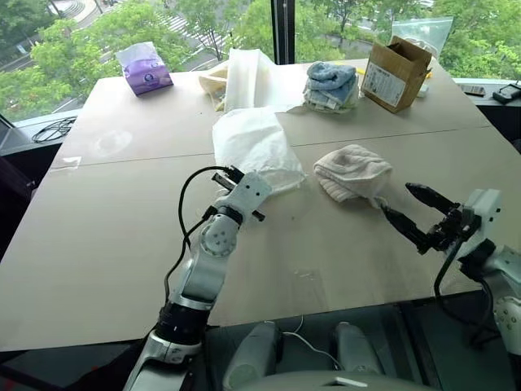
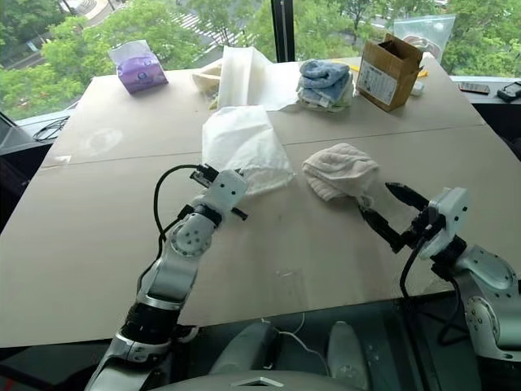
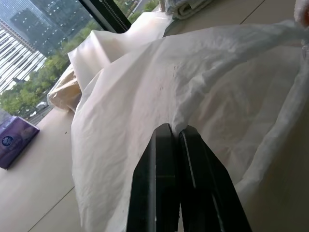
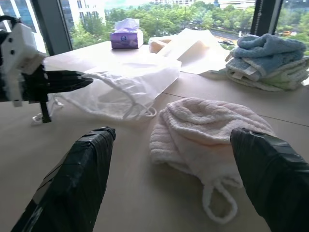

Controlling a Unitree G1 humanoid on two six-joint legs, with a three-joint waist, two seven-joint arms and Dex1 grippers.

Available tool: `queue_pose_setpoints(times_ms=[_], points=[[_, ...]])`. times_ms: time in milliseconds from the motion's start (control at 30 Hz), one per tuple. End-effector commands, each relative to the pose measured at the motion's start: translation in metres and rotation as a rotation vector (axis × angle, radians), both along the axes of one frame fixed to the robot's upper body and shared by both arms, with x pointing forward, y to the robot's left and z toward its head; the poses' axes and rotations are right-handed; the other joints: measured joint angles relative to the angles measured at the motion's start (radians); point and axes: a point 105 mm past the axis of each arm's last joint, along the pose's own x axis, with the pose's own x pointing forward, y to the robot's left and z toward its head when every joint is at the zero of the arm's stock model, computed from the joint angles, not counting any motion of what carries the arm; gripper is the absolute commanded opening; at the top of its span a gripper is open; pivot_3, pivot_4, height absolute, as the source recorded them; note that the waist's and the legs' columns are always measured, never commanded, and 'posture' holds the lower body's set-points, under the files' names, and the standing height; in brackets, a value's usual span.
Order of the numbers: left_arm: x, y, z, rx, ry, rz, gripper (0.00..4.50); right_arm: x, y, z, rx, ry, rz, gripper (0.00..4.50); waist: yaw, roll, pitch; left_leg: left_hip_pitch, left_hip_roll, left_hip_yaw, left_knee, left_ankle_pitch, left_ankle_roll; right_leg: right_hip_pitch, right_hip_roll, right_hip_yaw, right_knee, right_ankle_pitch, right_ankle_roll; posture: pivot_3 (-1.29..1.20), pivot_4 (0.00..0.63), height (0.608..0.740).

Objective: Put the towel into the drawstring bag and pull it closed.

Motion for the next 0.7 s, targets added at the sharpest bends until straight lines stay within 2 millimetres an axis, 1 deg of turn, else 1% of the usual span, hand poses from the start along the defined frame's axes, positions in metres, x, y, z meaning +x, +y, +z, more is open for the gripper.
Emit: queue_pose_setpoints(times_ms=[33, 100, 167, 200, 300, 367, 433, 567, 633, 700], points=[[-0.011, 0.004, 0.019, -0.114, -0.026, -0.145, 0.06, 0.018, 0.000, 0.012, -0.026, 0.010, -0.033, 4.08, 0.000, 0.000, 0.000, 0.000, 0.000, 0.000, 0.000, 0.000, 0.000, 0.000, 0.000, 0.000, 0.000, 0.000, 0.000, 0.00, 0.150, 0.740], [-0.011, 0.011, 0.018, -0.156, 0.017, -0.178, 0.06, 0.031, 0.002, 0.017, -0.019, 0.034, -0.024, 4.08, 0.002, 0.000, 0.000, 0.000, 0.000, -0.001, 0.000, 0.000, 0.000, 0.000, 0.000, -0.001, 0.000, 0.000, 0.000, 0.00, 0.150, 0.740], [-0.007, 0.021, 0.020, -0.218, 0.064, -0.199, 0.06, 0.055, 0.000, 0.016, -0.051, 0.116, -0.047, 4.08, 0.001, 0.000, 0.000, -0.001, 0.000, -0.001, 0.000, 0.000, 0.000, 0.000, 0.000, -0.002, 0.000, 0.000, 0.000, 0.00, 0.150, 0.740], [-0.005, 0.025, 0.021, -0.234, 0.077, -0.204, 0.06, 0.062, -0.001, 0.015, -0.061, 0.151, -0.056, 4.08, -0.002, 0.000, 0.000, -0.001, 0.000, -0.001, 0.000, 0.000, 0.000, 0.000, 0.000, -0.001, 0.000, 0.000, 0.000, 0.00, 0.150, 0.740], [0.006, 0.036, 0.028, -0.231, 0.062, -0.169, 0.06, 0.086, 0.007, 0.026, 0.025, 0.219, -0.022, 4.08, -0.004, 0.000, 0.000, -0.001, -0.001, 0.000, 0.001, 0.000, 0.000, 0.000, 0.000, -0.001, 0.000, 0.000, 0.000, 0.00, 0.150, 0.740], [0.012, 0.038, 0.036, -0.234, 0.046, -0.159, 0.06, 0.112, 0.007, 0.034, 0.112, 0.264, -0.055, 4.08, -0.008, -0.001, 0.000, -0.001, 0.000, -0.001, 0.001, 0.000, 0.000, 0.000, 0.000, -0.002, 0.000, 0.000, 0.000, 0.00, 0.150, 0.740], [0.014, 0.037, 0.042, -0.217, 0.032, -0.166, 0.06, 0.127, 0.006, 0.036, 0.147, 0.294, -0.069, 4.08, -0.014, -0.001, 0.001, -0.003, -0.001, -0.002, 0.000, 0.000, 0.000, -0.002, -0.001, -0.002, 0.000, 0.000, 0.000, 0.00, 0.150, 0.740], [0.011, 0.030, 0.052, -0.134, 0.002, -0.212, 0.06, 0.154, -0.003, 0.027, 0.239, 0.422, -0.138, 4.08, -0.029, -0.001, 0.001, -0.012, -0.002, -0.002, 0.002, 0.000, 0.000, -0.011, -0.002, -0.003, 0.001, 0.000, 0.000, 0.00, 0.150, 0.740], [0.012, 0.028, 0.057, -0.125, -0.006, -0.218, 0.06, 0.162, -0.002, 0.020, 0.251, 0.470, -0.142, 4.08, -0.036, -0.001, 0.001, -0.015, -0.002, -0.001, 0.002, 0.000, 0.000, -0.015, -0.002, -0.003, 0.002, 0.000, 0.000, 0.00, 0.150, 0.740], [0.014, 0.027, 0.064, -0.130, -0.013, -0.220, 0.06, 0.165, 0.002, 0.009, 0.236, 0.529, -0.131, 4.08, -0.041, -0.001, 0.001, -0.017, -0.002, -0.002, 0.001, 0.000, 0.000, -0.016, -0.002, -0.003, 0.002, 0.000, 0.000, 0.00, 0.150, 0.740]])
